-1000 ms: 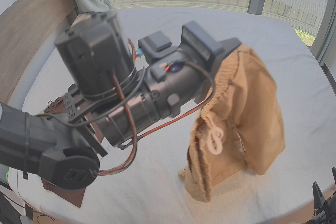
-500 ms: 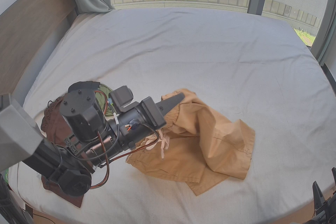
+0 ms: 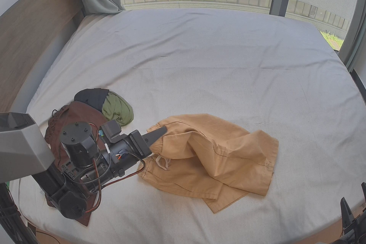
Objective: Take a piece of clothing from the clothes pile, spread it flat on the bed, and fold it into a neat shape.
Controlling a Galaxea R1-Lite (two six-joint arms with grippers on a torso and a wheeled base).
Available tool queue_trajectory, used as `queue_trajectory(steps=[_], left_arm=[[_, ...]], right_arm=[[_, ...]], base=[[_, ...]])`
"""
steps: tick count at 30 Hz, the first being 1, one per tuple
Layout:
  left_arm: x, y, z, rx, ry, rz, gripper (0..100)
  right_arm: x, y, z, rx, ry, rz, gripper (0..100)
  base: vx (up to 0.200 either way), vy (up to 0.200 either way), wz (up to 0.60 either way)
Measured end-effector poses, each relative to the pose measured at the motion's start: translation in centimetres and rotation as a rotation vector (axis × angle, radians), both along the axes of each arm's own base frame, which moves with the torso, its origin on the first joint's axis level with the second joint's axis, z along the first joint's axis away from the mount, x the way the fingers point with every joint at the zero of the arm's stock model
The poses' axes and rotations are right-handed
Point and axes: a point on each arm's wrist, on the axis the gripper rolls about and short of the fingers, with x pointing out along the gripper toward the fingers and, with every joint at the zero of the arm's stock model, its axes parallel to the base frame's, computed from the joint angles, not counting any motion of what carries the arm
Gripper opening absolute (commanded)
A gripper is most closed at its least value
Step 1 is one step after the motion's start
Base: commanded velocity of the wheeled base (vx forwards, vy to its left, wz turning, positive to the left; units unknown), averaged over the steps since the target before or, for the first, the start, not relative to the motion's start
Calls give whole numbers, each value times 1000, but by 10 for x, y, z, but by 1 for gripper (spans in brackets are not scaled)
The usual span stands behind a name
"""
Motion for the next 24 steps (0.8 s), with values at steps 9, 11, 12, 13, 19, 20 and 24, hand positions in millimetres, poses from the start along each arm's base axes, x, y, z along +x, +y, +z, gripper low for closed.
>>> queue_trajectory(steps=[9, 11, 12, 13, 19, 20, 24], left_arm=[[-3, 25, -4, 63, -2, 59, 0], [-3, 30, -6, 102, -21, 71, 0], [-3, 33, -7, 113, -26, 78, 0], [-2, 37, -8, 123, -25, 91, 0], [6, 57, -12, 145, -14, 164, 0], [8, 60, -14, 153, -14, 176, 0], [14, 70, -20, 188, -16, 186, 0]], right_arm=[[0, 0, 0, 0, 0, 0, 100], [0, 0, 0, 0, 0, 0, 100], [0, 0, 0, 0, 0, 0, 100], [0, 0, 0, 0, 0, 0, 100], [0, 0, 0, 0, 0, 0, 100], [0, 0, 0, 0, 0, 0, 100], [0, 0, 0, 0, 0, 0, 100]], base=[[0, 0, 0], [0, 0, 0], [0, 0, 0], [0, 0, 0], [0, 0, 0], [0, 0, 0], [0, 0, 0]])
